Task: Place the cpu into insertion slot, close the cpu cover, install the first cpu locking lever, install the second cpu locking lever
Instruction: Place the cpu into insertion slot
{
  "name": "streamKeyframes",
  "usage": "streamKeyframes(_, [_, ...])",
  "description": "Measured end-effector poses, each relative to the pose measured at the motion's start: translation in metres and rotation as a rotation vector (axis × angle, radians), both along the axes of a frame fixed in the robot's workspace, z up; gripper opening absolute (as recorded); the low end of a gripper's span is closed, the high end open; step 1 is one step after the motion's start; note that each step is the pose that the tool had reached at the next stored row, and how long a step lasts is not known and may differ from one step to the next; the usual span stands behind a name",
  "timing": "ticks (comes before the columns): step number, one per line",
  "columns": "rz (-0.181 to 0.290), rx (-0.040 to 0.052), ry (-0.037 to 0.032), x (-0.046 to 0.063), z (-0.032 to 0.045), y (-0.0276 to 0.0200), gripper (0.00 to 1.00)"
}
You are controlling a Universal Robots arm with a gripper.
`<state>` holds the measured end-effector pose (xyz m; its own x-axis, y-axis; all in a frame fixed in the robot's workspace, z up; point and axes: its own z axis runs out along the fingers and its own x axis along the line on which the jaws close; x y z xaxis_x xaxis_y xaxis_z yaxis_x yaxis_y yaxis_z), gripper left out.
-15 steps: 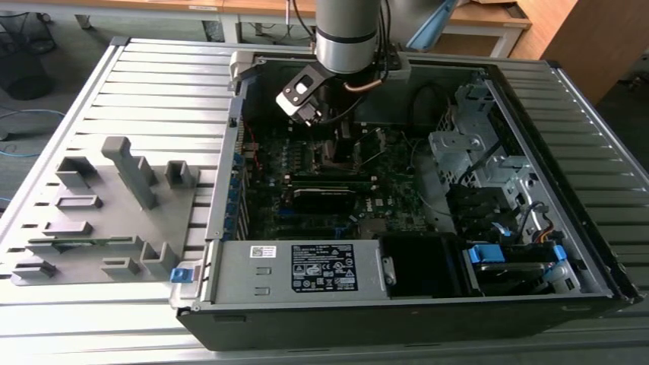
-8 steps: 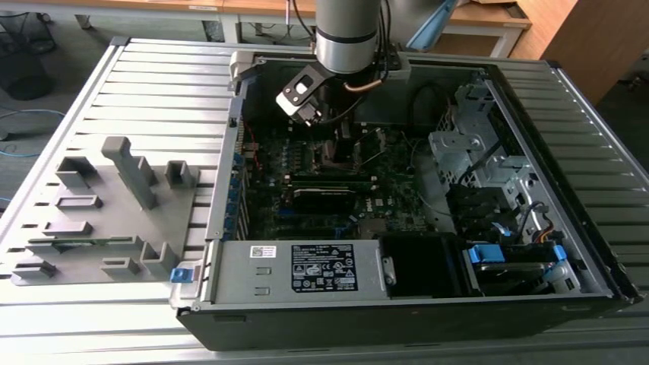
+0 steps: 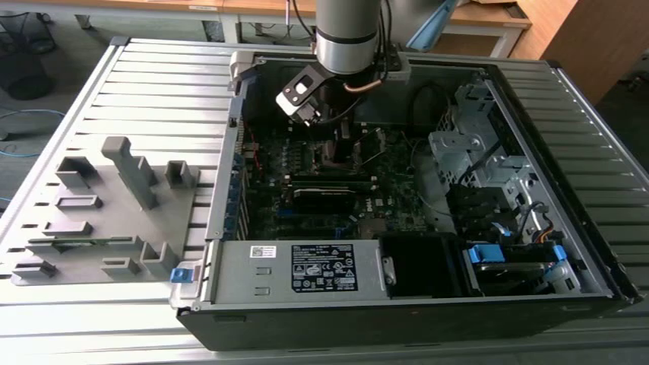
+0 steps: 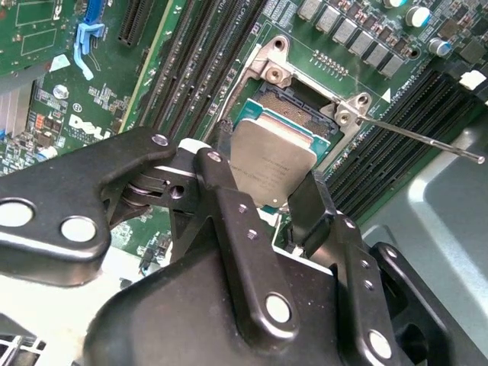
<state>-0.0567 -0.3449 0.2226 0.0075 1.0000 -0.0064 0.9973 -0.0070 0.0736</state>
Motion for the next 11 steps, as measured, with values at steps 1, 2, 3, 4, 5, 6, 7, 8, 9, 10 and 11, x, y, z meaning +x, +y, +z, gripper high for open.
streamKeyframes(1, [-0.003, -0.0001, 0.0001, 0.0000, 0.0000, 0.0000, 0.54])
streamKeyframes(2, [-0.005, -0.0001, 0.0000, -0.0001, -0.0002, 0.0000, 0.54])
streamKeyframes(3, [-0.006, 0.0002, -0.0002, 0.0000, -0.0005, 0.0000, 0.54])
streamKeyframes(4, [-0.006, 0.0013, -0.0003, 0.0000, -0.0011, 0.0000, 0.54])
streamKeyframes(5, [-0.007, 0.0036, -0.0002, -0.0001, -0.0021, 0.0000, 0.54])
streamKeyframes(6, [-0.007, 0.0052, -0.0002, -0.0001, -0.0031, 0.0000, 0.54])
streamKeyframes(7, [-0.007, 0.0057, -0.0003, -0.0001, -0.0039, 0.0000, 0.54])
streamKeyframes(8, [-0.006, 0.0057, -0.0001, -0.0001, -0.0042, 0.0000, 0.54])
streamKeyframes(9, [-0.006, 0.0057, 0.0000, -0.0001, -0.0042, 0.0000, 0.54])
streamKeyframes(10, [-0.006, 0.0057, 0.0000, -0.0001, -0.0042, 0.0000, 0.54])
streamKeyframes(11, [-0.006, 0.0058, 0.0000, -0.0001, -0.0042, 0.0000, 0.54])
